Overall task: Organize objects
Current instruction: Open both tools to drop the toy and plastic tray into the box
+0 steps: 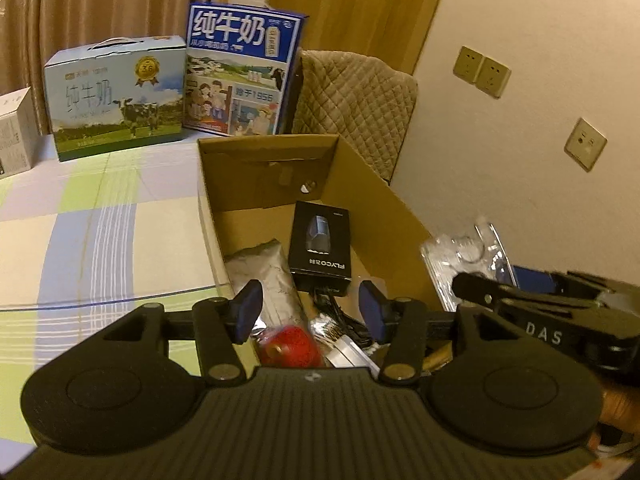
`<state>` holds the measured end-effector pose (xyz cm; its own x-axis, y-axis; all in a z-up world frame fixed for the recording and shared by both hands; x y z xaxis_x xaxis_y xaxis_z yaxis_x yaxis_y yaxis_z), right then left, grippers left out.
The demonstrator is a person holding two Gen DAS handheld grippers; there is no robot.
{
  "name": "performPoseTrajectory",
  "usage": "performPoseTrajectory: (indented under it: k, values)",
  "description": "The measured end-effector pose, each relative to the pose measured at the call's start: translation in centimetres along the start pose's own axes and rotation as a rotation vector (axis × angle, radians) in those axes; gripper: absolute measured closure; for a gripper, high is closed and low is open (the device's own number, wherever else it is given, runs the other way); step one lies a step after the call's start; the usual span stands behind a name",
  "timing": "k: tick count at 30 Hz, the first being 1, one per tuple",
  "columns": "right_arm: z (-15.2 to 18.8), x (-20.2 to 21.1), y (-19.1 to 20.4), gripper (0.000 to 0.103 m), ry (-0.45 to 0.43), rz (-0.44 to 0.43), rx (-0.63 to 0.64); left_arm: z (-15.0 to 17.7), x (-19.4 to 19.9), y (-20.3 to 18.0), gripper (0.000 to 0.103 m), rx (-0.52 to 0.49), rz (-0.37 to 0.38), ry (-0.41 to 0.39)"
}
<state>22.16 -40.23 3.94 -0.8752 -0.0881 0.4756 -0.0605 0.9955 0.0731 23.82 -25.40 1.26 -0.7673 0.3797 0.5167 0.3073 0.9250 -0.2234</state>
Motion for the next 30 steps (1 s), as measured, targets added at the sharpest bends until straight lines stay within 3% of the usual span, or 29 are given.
performPoseTrajectory:
  k: [10,22,26,27,28,30]
  values:
    - [-0.1,0.3,0.2,0.052,-0.001,-0.016,-0.016,0.9,0.9,1.5,0.054,0.032,-0.036,0.013]
    - [-0.9,-0.1,1.3,0.052,-0.008,-0.045,-0.017,1.3,1.6,1.4,0.043,0.028,-0.037,0.011]
    - [-1.5,-0.8,1.7,0.051,-0.022,-0.095,-0.054,1.3,1.5,1.6,0.039,0.032,-0.038,0.013]
    - [-1.7,-1.0,1.7,0.046,-0.031,-0.105,-0.068,1.3,1.5,1.7,0.036,0.033,-0.039,0.014]
    - [-1.9,-1.1,1.7,0.032,-0.037,-0.103,-0.079,1.3,1.4,1.7,0.036,0.033,-0.039,0.015]
    - [-2.1,-0.8,1.5,0.023,-0.063,-0.086,-0.097,1.4,1.4,1.8,0.033,0.033,-0.041,0.019]
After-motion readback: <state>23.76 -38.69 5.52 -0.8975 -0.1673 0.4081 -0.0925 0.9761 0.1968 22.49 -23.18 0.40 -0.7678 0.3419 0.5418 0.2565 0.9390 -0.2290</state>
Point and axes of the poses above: each gripper's, at about its wrist camera, not at the fingertips, and x roughly against the way its jaws point, y to its left, z to its underside, the point moved 4 cm from there along -x, roughly the way its jaws point, and after that the axes turned 10 degrees about -y, right-handed, at the moved point
